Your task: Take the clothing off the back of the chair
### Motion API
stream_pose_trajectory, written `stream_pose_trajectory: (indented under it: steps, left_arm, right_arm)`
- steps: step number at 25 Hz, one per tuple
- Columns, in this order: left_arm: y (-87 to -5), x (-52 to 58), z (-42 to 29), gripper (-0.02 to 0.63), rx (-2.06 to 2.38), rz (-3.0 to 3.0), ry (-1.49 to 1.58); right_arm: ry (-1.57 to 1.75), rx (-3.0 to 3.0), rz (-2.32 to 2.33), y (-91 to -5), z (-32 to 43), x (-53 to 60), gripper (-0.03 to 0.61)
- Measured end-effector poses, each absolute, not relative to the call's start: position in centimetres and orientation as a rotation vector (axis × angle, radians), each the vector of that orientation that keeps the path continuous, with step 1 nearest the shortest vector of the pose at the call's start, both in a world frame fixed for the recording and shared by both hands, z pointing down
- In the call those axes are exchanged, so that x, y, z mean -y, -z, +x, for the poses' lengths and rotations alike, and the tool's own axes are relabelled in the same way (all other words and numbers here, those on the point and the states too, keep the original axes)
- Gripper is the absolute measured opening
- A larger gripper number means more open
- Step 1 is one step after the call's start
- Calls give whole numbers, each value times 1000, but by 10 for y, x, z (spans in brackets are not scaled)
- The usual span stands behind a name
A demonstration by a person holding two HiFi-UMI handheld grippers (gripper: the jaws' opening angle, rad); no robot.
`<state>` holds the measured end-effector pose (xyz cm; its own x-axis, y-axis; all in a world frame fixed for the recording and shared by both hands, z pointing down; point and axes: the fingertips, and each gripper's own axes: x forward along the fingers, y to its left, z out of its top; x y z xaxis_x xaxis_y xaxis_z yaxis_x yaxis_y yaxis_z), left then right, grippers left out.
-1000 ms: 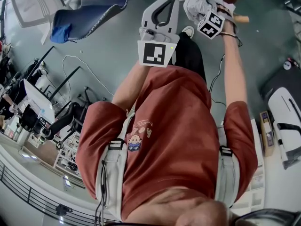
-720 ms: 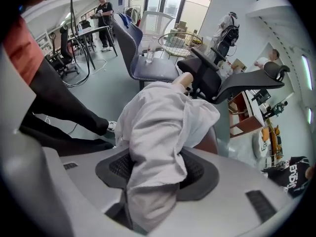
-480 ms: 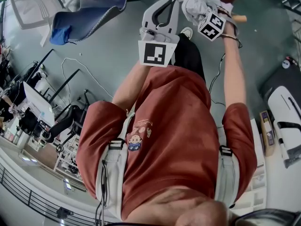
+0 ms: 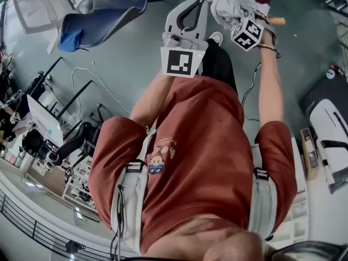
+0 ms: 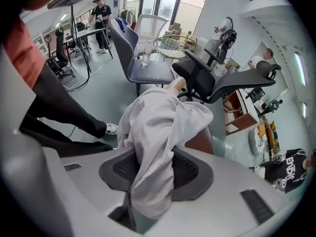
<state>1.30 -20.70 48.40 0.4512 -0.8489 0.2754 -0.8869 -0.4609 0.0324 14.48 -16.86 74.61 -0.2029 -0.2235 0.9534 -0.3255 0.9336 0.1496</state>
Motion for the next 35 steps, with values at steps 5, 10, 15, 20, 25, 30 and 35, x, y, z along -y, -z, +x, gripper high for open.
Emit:
stream_pose_trajectory:
  steps: [5,10,15,20,25,30,35]
  left_arm:
    - [-484,207,16,14,1516,2525,-328]
    - [-482,208,21,14,1506,2545,-312]
    - [-481,208,22,14,1501,2551,-323]
    - [-475,204,25,14,1501,2565,-317]
    - [-469,199,25,14,1503,2577,-297]
    - [-461,196,20,14,1499,2592,-287]
    - [-453,193,21,14,1494,2613,-276]
  right_arm:
    - [-90,1793,418,-738,149,170,157]
    - [-88,1785,429,-735,149,170,138]
    - [-78,1788,466,-731,151,171,114]
    - [-57,1797,498,-721,151,170,55]
    - [-108,1801,569,-720,152,169,48]
    - [-255,1851,670,-715,149,167,44]
    - [-446,1946,828,-700,148,169,44]
